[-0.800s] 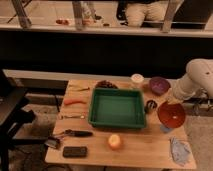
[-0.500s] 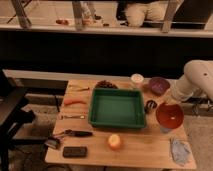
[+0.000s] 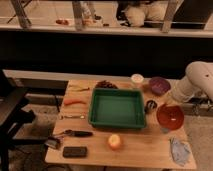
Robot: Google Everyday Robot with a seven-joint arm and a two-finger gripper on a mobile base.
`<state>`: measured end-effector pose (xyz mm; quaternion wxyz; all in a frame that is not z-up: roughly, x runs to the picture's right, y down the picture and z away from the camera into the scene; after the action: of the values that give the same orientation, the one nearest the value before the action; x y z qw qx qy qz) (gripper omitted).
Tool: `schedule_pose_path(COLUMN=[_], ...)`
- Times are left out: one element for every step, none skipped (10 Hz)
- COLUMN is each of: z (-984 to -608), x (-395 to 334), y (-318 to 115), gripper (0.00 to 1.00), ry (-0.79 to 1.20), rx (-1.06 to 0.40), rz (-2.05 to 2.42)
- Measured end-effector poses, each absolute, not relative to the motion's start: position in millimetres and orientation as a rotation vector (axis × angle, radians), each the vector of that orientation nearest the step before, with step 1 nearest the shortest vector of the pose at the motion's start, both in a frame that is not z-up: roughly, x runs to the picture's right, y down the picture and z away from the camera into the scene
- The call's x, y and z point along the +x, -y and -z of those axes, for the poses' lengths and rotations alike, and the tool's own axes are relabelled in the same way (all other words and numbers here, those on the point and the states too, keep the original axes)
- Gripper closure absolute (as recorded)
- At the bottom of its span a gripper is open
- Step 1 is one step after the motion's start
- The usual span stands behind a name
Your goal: Stack bowls on top of each other
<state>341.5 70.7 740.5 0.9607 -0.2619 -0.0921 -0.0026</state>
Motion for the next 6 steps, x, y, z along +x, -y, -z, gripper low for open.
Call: schedule_pose_path(z=[-739, -737, -732, -728, -725, -725], x=[343, 340, 339, 337, 333, 329], y=[-72, -67, -61, -52, -42, -30], gripper=[1.00, 1.00, 1.00, 1.00, 1.00, 1.00], ry=[0.183, 0.181, 0.172, 0.153, 0.143, 0.130], rx=[-0.531, -0.502, -0.475, -0.443, -0.422, -0.400], rz=[0.004, 0.009, 0.015, 0.034, 0.051, 0.074])
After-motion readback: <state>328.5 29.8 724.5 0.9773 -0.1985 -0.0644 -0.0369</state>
